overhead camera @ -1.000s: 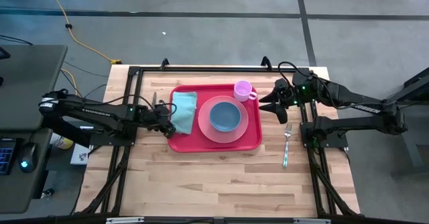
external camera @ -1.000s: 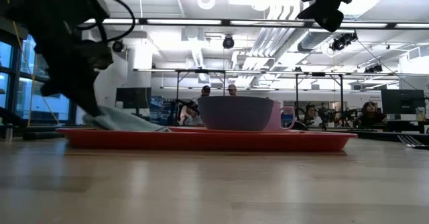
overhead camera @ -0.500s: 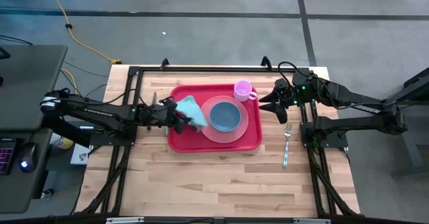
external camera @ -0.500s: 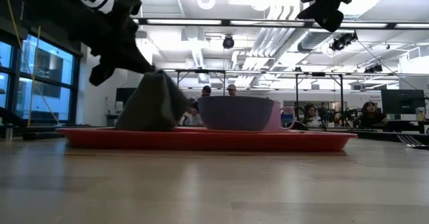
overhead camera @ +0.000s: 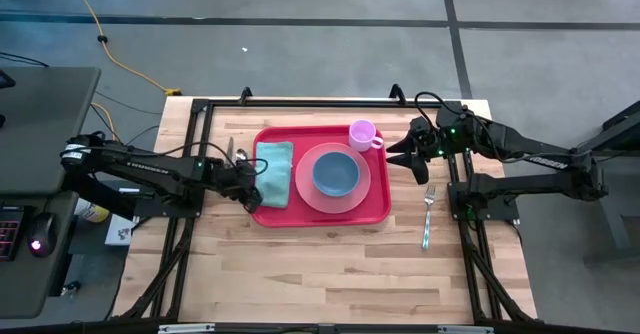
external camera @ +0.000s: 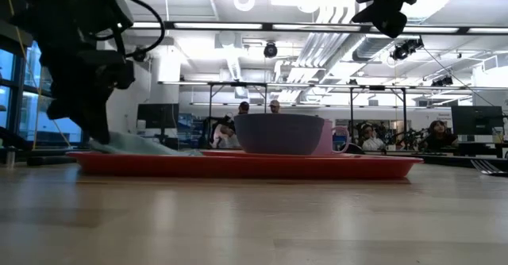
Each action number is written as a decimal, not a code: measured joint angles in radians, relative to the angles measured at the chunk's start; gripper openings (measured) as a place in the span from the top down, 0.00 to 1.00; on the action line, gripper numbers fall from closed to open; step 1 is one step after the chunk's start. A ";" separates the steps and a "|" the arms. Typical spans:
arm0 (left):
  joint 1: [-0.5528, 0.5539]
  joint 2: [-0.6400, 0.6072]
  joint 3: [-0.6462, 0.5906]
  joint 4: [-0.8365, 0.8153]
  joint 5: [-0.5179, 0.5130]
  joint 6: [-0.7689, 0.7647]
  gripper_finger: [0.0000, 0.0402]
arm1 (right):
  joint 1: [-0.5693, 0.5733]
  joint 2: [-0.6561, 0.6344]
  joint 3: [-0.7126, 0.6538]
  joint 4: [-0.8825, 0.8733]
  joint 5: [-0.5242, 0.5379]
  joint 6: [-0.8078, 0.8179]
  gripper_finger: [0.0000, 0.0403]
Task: Set up tray
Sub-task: Put the blue towel on the tray
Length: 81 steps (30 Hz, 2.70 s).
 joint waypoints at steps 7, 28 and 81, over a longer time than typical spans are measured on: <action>0.001 0.000 0.000 0.176 0.007 0.058 0.77 | 0.000 0.000 0.000 0.000 0.013 -0.002 0.61; 0.001 0.109 0.040 0.215 -0.064 0.205 0.76 | 0.000 0.000 0.000 0.000 0.022 -0.006 0.60; 0.454 0.391 0.328 -0.006 0.103 1.071 0.98 | 0.000 0.000 0.000 -0.018 0.052 0.028 0.63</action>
